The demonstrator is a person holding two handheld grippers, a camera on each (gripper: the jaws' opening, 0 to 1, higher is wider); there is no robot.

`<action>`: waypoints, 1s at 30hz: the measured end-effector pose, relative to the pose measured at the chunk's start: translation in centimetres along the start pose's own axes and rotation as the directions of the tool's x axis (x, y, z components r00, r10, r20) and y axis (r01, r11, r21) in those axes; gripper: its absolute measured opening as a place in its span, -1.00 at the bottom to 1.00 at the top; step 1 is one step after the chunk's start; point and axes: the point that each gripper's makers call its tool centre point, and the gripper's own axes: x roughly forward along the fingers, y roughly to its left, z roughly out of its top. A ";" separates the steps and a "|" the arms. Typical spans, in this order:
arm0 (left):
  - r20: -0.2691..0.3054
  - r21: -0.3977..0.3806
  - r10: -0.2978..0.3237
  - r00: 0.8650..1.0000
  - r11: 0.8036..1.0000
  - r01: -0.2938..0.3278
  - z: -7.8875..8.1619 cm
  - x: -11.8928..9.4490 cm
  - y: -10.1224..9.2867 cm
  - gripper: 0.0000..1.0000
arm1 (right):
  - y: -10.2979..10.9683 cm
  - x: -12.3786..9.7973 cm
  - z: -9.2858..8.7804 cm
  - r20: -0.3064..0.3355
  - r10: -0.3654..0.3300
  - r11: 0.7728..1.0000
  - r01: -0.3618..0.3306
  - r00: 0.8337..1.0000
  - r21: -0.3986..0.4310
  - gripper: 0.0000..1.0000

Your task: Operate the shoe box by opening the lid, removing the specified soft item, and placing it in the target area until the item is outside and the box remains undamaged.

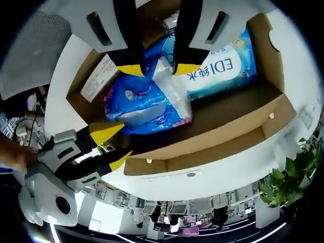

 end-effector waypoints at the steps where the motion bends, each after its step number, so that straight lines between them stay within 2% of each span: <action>1: -0.009 0.000 -0.002 1.000 1.000 0.002 -0.2 0.1 0.0 -0.61 | 0.1 0.4 0.0 -0.009 0.008 1.000 -0.008 1.000 -0.006 -0.54; 8: -0.030 0.009 -0.009 1.000 1.000 0.009 -0.3 0.3 0.0 -0.66 | 0.5 1.9 -0.4 -0.044 0.029 1.000 -0.029 0.999 -0.001 -0.70; 11: -0.032 0.006 -0.013 0.999 1.000 0.013 -0.3 0.3 0.2 -0.70 | 0.4 2.2 -0.5 -0.052 0.026 1.000 -0.026 0.998 0.005 -0.89; 14: -0.033 -0.003 -0.019 0.999 1.000 0.019 -0.3 0.3 0.2 -0.73 | 0.3 2.4 -0.7 -0.058 0.029 0.999 -0.028 0.998 0.018 -0.98; 30: -0.030 -0.037 -0.018 0.999 0.999 0.017 -0.6 -0.1 0.6 -1.00 | 0.0 1.9 -0.5 -0.039 0.012 0.999 -0.011 0.999 0.033 -1.00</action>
